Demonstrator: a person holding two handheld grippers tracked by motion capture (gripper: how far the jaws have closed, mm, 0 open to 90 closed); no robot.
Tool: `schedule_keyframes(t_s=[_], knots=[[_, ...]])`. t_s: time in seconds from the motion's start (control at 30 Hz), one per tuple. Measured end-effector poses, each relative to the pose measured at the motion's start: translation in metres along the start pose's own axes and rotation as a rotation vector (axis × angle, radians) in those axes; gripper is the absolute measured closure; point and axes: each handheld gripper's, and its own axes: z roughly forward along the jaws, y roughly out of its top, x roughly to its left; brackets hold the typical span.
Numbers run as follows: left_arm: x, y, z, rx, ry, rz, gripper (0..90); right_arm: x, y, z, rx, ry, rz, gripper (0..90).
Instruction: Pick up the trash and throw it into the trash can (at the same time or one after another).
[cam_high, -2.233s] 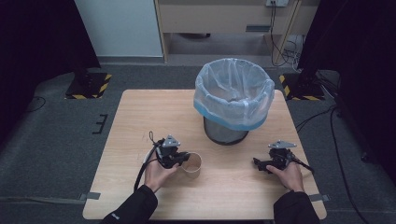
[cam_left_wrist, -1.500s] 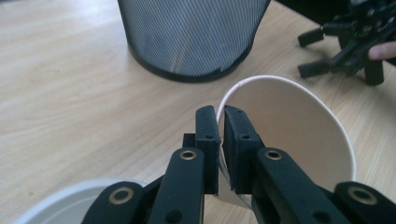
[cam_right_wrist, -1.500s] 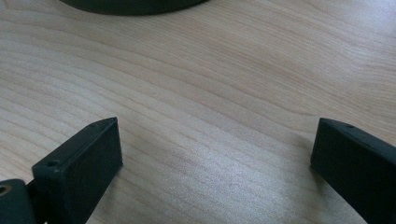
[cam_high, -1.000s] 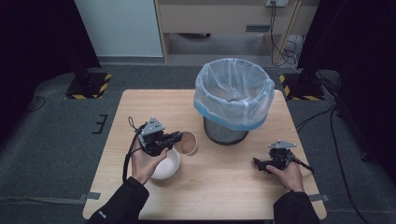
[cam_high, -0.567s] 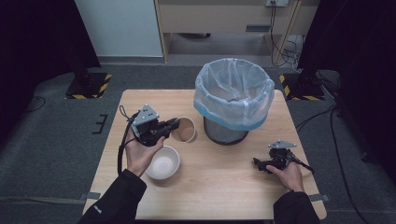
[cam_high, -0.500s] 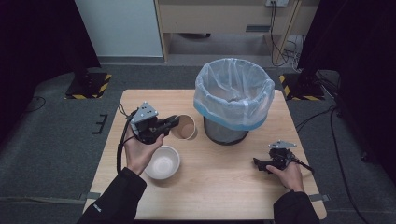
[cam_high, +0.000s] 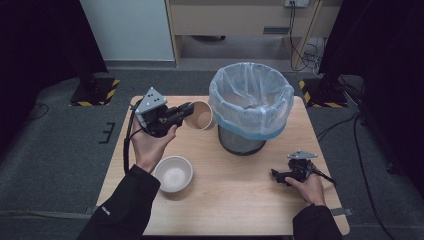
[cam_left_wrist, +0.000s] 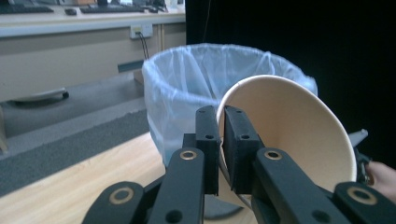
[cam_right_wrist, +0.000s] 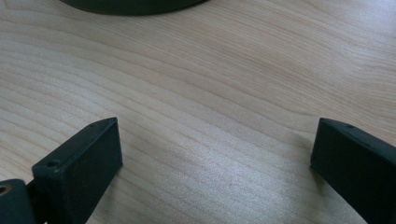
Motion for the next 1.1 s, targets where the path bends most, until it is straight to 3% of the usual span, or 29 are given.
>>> schedule_keyframes(t_s=[0.47,0.73,1.1], knots=[[0.001,0.042,0.006,-0.096,0.018,0.009,84.6,0.000,0.000,0.000,-0.003,-0.002,-0.004,2.2],[-0.002,0.066,0.020,-0.136,0.018,0.004,84.6,0.000,0.000,0.000,-0.004,-0.002,-0.005,2.2],[-0.008,0.085,0.045,-0.171,0.022,0.021,84.6,0.000,0.000,0.000,-0.002,-0.002,-0.006,2.2]])
